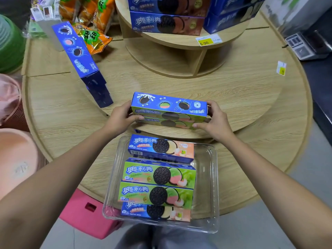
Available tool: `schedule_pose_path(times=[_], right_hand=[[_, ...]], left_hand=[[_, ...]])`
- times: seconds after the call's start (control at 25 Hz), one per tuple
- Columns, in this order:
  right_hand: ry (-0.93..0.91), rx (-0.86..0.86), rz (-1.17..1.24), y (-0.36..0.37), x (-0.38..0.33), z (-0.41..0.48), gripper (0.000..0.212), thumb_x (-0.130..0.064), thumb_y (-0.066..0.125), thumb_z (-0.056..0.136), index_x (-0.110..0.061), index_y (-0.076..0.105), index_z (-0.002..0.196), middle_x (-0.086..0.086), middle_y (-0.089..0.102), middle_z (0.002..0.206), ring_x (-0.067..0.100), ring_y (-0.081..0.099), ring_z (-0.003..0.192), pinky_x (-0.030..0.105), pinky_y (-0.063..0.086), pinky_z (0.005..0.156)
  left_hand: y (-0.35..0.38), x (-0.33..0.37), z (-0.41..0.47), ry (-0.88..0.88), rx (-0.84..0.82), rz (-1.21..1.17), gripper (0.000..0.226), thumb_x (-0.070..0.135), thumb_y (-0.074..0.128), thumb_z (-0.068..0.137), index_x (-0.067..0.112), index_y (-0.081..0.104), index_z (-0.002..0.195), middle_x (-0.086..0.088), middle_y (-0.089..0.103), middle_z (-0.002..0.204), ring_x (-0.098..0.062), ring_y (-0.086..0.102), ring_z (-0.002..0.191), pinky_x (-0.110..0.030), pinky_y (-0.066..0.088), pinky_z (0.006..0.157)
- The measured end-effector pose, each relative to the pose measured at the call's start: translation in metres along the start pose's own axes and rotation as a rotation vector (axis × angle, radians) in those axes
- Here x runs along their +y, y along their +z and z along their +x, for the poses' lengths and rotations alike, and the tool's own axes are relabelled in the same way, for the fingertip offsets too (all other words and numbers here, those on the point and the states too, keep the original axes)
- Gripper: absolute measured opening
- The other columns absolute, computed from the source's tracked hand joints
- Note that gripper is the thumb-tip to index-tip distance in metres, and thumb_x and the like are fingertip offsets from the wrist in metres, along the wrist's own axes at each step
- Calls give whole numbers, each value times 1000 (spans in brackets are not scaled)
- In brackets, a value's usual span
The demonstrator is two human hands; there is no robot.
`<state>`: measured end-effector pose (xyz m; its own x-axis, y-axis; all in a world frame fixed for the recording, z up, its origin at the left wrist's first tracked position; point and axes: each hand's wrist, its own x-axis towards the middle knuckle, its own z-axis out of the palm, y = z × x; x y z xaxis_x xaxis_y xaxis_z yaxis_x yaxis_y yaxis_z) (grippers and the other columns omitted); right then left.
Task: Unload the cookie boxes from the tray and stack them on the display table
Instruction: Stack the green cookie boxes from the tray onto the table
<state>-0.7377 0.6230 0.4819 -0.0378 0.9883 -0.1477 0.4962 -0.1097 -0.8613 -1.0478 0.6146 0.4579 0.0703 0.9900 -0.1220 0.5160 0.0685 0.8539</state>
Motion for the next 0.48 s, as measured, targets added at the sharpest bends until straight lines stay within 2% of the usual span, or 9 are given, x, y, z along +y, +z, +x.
schedule_pose_path(times=[0.12, 0.2, 0.32, 0.36, 0.48], right_hand=[[3, -5, -4, 5, -3, -3, 72, 3, 82, 60, -13, 47, 120, 3, 59, 109, 10, 56, 103, 9, 52, 75], [9, -8, -14, 6, -6, -1, 69, 3, 82, 59, -14, 50, 117, 3, 60, 109, 11, 57, 102, 16, 54, 79], [1, -29, -60, 5, -11, 0, 68, 3, 82, 57, -12, 51, 115, 2, 62, 107, 11, 58, 99, 30, 55, 84], [-4, -32, -76, 5, -12, 0, 70, 2, 83, 57, -13, 50, 118, 1, 61, 107, 12, 58, 99, 31, 55, 83], [9, -11, -118, 4, -12, -5, 90, -4, 84, 58, -19, 36, 133, -1, 54, 113, 14, 56, 99, 25, 51, 79]], left_hand=[[-6, -4, 1, -5, -33, 48, 44, 18, 72, 78, 12, 56, 118, 1, 65, 113, -15, 61, 104, -33, 48, 92], [-11, -6, 2, -13, -61, 54, 44, 22, 72, 77, 13, 57, 118, 0, 66, 116, -13, 61, 104, -31, 49, 92], [-11, -5, 3, 17, -44, 97, 46, 23, 72, 77, 13, 56, 119, 2, 65, 117, -9, 60, 105, -11, 45, 87], [-11, -4, 2, 26, -31, 106, 48, 22, 73, 76, 13, 55, 120, 2, 64, 118, -9, 60, 106, -9, 43, 86], [-8, -7, -4, -12, -5, -36, 63, 20, 76, 74, 12, 44, 128, -3, 61, 124, -12, 59, 112, -28, 46, 95]])
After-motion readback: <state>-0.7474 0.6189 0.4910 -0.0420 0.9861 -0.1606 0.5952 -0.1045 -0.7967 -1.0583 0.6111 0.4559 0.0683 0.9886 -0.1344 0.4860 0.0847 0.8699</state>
